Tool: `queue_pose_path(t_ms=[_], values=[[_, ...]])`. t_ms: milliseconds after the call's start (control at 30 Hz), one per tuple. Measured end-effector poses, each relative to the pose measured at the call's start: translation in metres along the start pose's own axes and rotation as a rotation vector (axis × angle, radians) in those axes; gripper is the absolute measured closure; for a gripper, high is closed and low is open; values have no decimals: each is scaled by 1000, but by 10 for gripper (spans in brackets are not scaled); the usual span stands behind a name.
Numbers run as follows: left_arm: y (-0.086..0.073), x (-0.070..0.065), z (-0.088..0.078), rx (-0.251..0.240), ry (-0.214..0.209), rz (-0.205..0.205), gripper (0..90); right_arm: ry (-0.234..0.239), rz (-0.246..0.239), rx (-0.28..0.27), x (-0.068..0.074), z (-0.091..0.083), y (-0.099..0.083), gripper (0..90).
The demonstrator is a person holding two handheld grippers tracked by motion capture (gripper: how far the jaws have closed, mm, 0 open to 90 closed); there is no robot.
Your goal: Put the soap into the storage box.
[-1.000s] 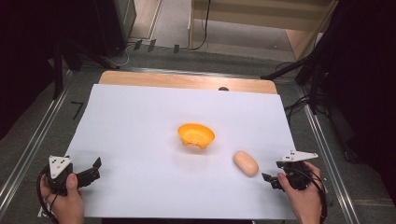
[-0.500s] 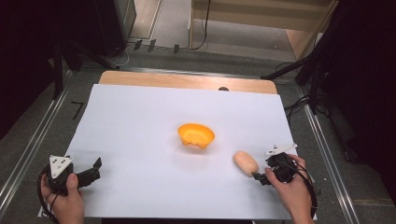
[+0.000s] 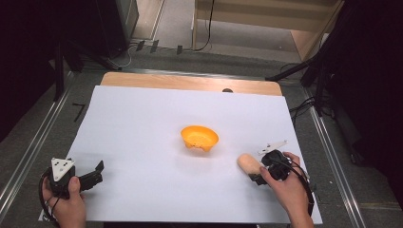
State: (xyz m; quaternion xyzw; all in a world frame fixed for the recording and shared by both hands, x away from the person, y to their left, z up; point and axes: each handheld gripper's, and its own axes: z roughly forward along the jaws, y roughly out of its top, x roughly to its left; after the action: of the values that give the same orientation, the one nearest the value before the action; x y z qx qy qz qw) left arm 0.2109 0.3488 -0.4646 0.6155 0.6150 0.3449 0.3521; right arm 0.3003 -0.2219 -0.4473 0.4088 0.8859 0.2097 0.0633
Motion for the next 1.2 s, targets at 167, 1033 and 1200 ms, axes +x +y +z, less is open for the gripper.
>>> queue_pose_path(t_ms=[167, 1033, 1200], values=[[0, 0, 0, 0, 1, 3, 0, 6, 18, 25, 1, 7, 9, 211], [0, 0, 0, -1, 5, 3, 0, -46, 0, 194, 8, 24, 39, 313], [0, 0, 0, 0, 4, 4, 0, -34, -7, 205, 6, 25, 40, 308]])
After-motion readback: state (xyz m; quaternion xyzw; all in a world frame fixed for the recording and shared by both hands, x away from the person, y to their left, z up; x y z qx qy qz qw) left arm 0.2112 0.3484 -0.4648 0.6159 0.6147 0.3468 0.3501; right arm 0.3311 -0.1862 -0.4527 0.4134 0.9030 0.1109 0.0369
